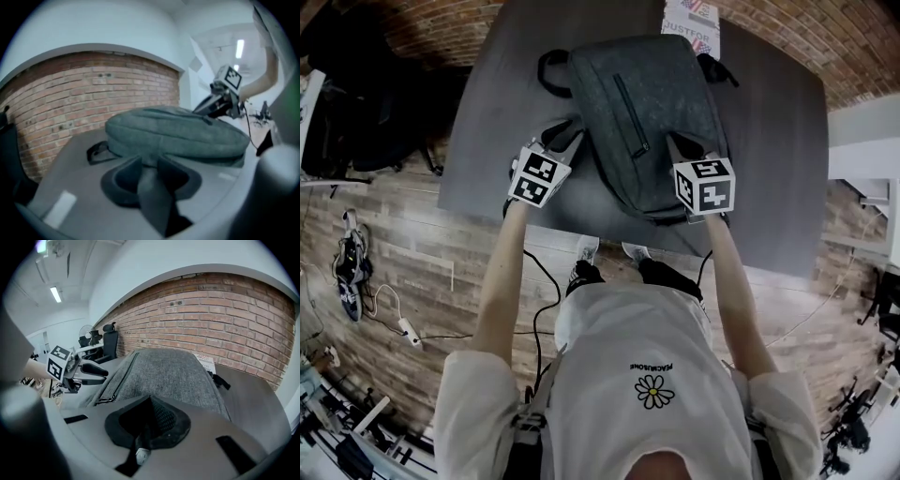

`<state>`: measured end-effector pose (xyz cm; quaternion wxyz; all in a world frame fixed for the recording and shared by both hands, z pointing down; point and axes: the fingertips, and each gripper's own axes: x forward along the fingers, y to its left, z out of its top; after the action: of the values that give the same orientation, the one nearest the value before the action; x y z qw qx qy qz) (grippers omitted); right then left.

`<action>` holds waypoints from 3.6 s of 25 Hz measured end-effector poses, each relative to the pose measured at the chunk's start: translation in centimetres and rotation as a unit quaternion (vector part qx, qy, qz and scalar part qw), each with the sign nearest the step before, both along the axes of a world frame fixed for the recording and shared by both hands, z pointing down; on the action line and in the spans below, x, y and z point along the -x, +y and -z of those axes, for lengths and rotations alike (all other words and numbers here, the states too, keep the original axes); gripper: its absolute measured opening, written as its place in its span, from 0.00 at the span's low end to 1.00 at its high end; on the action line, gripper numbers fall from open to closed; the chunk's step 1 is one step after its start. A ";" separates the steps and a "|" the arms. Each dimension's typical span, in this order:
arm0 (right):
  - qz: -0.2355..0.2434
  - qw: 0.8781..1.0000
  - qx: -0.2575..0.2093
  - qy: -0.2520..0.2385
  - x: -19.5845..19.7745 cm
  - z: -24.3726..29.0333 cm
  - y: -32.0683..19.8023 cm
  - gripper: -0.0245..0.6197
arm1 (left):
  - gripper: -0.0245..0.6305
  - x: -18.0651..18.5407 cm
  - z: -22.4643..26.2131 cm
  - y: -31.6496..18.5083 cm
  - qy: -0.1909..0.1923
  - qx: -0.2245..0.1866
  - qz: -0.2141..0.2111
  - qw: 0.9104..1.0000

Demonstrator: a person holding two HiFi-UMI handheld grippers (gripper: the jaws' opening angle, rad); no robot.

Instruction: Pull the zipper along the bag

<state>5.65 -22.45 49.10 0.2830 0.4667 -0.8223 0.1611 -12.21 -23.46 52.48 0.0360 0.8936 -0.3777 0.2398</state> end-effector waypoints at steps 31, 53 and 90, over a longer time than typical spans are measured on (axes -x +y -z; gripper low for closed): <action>0.010 1.000 0.018 0.010 -0.1 -0.3 0.0 0.04 | 0.14 -2.4 -4.1 0.1 -0.050 0.094 -0.220 0.970; 0.015 1.000 0.002 0.001 0.1 -0.4 0.0 0.04 | 0.10 -1.3 -3.4 1.1 -0.021 0.094 -0.156 0.983; 0.016 1.000 -0.009 -0.009 0.1 -0.3 0.1 0.04 | 0.13 -2.2 -3.8 0.7 -0.087 -0.029 -0.008 0.996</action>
<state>5.60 -22.38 49.35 0.2739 0.4543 -0.8337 0.1532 -10.06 -22.76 56.32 -0.0251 0.8731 -0.3788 0.3060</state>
